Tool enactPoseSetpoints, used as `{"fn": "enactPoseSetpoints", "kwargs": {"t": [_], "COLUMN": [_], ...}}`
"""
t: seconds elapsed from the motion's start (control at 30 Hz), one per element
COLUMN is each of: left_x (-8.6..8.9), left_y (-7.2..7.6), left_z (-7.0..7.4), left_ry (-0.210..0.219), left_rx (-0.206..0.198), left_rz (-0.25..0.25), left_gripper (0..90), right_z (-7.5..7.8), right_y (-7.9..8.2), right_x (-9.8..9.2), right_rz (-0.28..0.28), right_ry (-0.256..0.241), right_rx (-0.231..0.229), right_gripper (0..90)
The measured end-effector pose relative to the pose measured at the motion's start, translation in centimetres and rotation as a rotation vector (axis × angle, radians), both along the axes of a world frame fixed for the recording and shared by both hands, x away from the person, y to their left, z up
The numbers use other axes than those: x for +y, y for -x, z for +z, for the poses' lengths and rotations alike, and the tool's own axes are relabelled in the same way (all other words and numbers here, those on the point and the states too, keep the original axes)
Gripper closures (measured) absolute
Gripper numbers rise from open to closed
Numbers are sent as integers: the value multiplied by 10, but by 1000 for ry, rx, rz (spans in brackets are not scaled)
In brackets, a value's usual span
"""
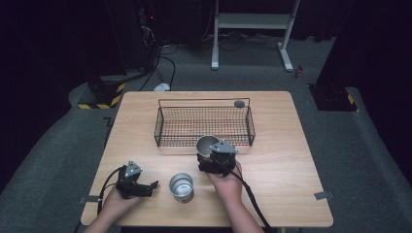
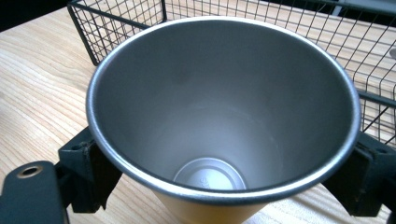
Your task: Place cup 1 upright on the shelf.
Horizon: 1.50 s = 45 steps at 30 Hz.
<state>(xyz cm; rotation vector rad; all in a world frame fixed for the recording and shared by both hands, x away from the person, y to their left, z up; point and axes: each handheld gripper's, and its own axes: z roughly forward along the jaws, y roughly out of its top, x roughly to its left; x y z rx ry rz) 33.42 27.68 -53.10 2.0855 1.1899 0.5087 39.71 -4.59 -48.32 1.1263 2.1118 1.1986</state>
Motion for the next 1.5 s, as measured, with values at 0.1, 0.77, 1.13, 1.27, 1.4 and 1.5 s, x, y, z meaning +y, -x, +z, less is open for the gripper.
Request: {"fn": "enactPoseSetpoints", "kwargs": {"t": [0.1, 0.77, 1.13, 1.27, 1.4, 1.5], "left_x": [0, 0, 0, 0, 0, 0], "left_y": [0, 0, 0, 0, 0, 0], "left_z": [0, 0, 0, 0, 0, 0], "left_ry": [0, -1, -1, -1, -1, -1], "left_rx": [0, 0, 0, 0, 0, 0], "left_rz": [0, 0, 0, 0, 0, 0], "left_gripper": [21, 20, 21, 21, 21, 21], "right_z": [1, 39, 60, 67, 73, 77], "right_y": [0, -2, -10, -15, -20, -25], "right_x": [0, -11, -24, -31, -36, -40], "right_rz": [5, -2, -35, -51, -72, -87], "right_ry": [1, 8, -6, -19, -22, -27], "right_rx": [-8, -74, -98, -101, -101, -109], "right_gripper": [130, 146, 146, 146, 146, 146]}}
